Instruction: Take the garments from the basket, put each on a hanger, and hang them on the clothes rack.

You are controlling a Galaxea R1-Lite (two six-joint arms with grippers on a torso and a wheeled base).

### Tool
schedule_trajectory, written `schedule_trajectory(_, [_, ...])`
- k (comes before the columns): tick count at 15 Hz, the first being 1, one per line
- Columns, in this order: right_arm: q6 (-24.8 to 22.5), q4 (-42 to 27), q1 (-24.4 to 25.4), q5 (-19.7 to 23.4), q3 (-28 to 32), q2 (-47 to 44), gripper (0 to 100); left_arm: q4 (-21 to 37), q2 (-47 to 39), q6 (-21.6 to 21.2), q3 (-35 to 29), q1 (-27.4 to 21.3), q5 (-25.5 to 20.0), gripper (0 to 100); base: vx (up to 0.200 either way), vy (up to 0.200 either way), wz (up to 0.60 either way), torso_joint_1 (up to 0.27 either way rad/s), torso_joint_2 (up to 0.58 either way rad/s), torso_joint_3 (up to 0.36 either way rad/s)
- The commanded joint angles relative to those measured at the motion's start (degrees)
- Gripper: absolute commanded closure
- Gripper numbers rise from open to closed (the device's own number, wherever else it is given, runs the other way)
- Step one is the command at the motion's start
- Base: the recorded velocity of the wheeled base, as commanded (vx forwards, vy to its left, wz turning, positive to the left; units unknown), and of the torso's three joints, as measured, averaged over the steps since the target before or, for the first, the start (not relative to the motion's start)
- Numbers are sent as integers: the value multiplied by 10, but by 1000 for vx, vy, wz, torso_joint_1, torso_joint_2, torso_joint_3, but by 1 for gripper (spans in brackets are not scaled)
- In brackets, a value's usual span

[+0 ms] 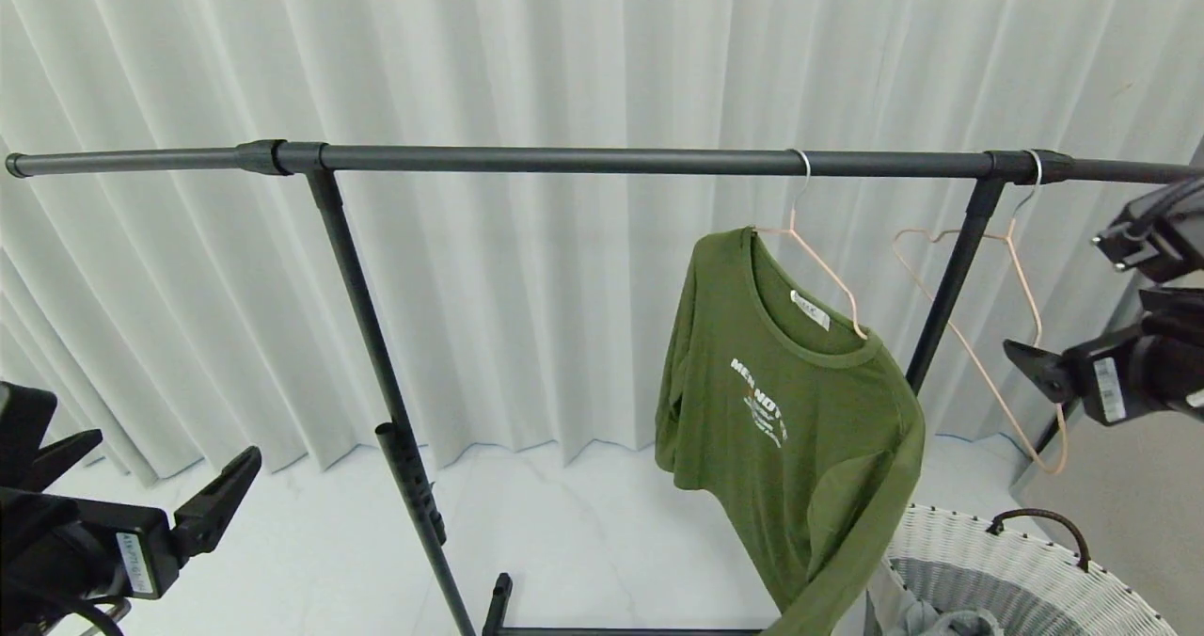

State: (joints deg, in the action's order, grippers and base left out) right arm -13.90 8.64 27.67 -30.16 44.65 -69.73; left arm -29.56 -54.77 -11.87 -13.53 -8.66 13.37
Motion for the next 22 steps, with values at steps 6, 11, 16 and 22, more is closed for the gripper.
schedule_trajectory(6, [-13, 17, -119, 23, -125, 133, 0, -1, 28, 36, 54, 72, -1, 0, -200, 0, 0, -2, 5, 2])
schedule_trajectory(11, [-17, 16, -166, 46, -181, 178, 0, -1, 79, 36, 120, 80, -3, 0, -80, 0, 0, 0, 1, 0])
schedule_trajectory(16, [-17, 15, -178, 47, -193, 181, 0, 26, 96, 48, 135, 80, -3, 0, 0, 0, 0, -100, 249, 136])
schedule_trajectory(22, [-18, 11, -179, 48, -193, 171, 0, 188, 185, 48, 135, 72, -19, 0, 0, 0, 0, -208, 487, 272])
